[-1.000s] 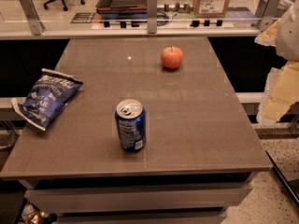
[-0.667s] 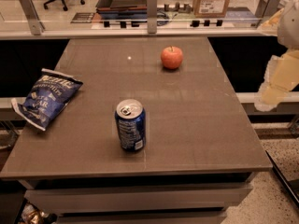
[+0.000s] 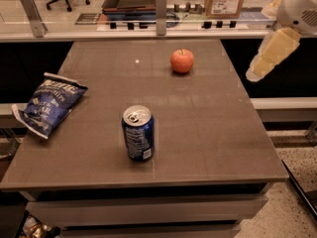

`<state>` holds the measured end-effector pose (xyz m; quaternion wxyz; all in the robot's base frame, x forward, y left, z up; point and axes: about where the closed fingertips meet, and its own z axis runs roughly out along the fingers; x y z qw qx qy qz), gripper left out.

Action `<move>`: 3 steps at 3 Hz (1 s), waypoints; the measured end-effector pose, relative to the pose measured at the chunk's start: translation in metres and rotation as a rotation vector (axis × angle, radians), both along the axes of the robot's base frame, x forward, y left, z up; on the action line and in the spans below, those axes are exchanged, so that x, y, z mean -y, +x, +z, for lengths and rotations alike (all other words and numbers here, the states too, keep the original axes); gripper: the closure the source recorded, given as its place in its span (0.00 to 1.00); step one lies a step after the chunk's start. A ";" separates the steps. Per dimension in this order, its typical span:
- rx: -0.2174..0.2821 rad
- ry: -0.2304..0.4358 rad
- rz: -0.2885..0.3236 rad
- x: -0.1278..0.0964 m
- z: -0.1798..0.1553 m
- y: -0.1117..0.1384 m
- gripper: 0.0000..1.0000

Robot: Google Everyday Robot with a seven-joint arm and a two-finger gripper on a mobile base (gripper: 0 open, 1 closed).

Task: Move apple near blue chip bag

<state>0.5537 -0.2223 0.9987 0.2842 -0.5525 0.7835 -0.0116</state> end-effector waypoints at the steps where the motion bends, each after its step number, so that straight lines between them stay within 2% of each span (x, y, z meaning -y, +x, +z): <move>1: 0.034 0.081 -0.040 -0.011 -0.009 0.031 0.00; 2: 0.009 0.135 -0.065 -0.028 -0.037 0.054 0.00; 3: -0.022 0.211 -0.060 -0.043 -0.064 0.078 0.00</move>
Offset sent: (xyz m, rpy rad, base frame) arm 0.0811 0.0440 -0.0703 0.2012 0.0206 -0.1018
